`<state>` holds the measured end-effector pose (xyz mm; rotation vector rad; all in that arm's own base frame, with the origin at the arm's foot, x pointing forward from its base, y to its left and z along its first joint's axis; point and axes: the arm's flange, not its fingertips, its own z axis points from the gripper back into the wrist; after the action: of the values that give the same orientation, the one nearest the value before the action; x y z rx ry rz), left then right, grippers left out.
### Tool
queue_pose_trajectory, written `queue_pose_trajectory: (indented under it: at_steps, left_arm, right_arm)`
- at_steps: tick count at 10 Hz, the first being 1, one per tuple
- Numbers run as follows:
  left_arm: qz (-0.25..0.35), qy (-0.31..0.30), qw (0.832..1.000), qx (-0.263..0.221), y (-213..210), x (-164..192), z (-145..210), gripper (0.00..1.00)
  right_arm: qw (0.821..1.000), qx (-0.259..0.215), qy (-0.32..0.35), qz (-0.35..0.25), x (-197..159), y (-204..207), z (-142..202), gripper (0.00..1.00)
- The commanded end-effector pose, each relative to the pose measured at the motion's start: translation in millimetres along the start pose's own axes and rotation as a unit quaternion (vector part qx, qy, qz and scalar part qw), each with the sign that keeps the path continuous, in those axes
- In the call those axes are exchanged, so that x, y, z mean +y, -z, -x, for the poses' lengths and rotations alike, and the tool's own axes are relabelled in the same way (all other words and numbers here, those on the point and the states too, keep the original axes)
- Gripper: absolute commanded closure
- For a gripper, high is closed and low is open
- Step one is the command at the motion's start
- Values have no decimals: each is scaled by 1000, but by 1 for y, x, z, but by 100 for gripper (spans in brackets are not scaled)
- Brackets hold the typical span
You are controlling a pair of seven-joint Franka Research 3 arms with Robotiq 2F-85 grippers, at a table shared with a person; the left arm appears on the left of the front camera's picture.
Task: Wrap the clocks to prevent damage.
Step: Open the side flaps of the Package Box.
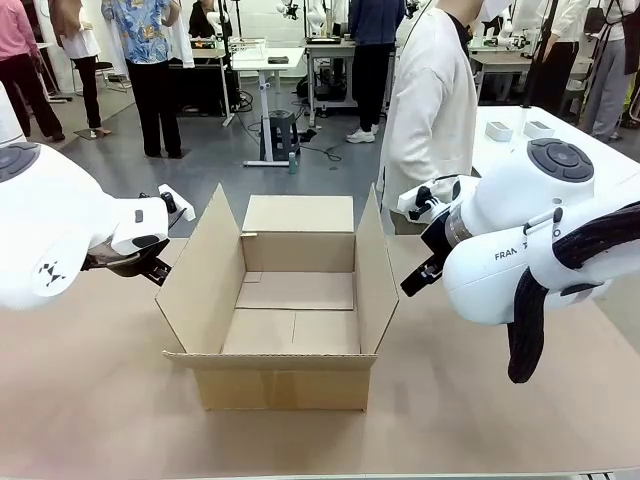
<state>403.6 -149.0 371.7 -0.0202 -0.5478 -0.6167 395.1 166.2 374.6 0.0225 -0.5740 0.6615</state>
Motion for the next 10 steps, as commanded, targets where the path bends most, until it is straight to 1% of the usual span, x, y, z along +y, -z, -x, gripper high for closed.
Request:
queue_pose_trajectory:
  at_steps: [1,2,3,4,5,6,7,8,9,10]
  left_arm:
    - [0,0,1000,0,0,0,0,0]
    - [0,0,1000,0,0,0,0,0]
    - [-24,44,999,6,-35,3,-5,0]
    - [-36,71,996,27,-78,8,-10,0]
    - [-20,91,995,40,-114,9,-12,0]
    - [-11,97,994,58,-143,6,-9,0]
    - [7,115,991,72,-175,7,-17,0]
    - [13,126,989,73,-210,8,-26,0]
    - [18,121,991,59,-236,8,-17,0]
    - [24,93,994,53,-247,12,-12,0]
  right_arm:
    - [1000,0,0,0,0,0,0,0]
    - [1000,0,0,0,0,0,0,0]
    - [1000,-2,-9,-9,-6,-33,-7,0]
    - [1000,0,-20,1,-7,-77,-14,0]
    - [999,6,-31,6,-4,-114,-18,0]
    - [999,17,-36,21,-2,-148,-18,0]
    - [998,25,-34,35,-1,-182,-21,0]
    - [998,23,-24,49,-2,-223,-21,0]
    - [999,-1,-20,49,-6,-259,-15,0]
    - [998,5,-12,54,-13,-278,-10,0]
